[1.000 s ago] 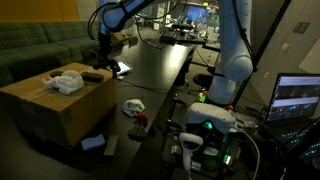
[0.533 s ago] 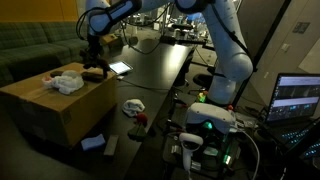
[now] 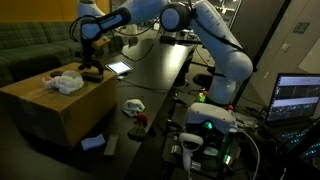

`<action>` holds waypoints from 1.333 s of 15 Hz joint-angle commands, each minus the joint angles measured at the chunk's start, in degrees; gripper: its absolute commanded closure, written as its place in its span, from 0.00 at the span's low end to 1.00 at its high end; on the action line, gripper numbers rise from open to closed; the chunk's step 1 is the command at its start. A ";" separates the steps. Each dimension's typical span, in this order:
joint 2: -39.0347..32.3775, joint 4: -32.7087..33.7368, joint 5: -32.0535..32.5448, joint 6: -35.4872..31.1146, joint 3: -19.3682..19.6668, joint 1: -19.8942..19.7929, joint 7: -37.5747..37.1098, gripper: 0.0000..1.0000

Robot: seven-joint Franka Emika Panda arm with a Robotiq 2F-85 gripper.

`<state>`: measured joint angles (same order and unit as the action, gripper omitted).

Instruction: Pick up all the objects on the box and put them on table, then pick up the all the objects on the table and put them on the box

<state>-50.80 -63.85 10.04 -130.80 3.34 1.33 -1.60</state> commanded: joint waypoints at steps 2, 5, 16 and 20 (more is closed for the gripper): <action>-9.04 15.76 -0.05 5.94 0.58 0.47 1.74 0.96; -11.22 19.49 -0.32 7.61 0.29 0.46 2.59 0.55; -7.92 17.30 -0.29 5.77 -0.56 1.32 2.24 0.00; -3.45 10.62 -0.98 4.76 -2.29 1.23 2.57 0.00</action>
<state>-59.28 -46.49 9.90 -124.81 2.30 2.65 0.24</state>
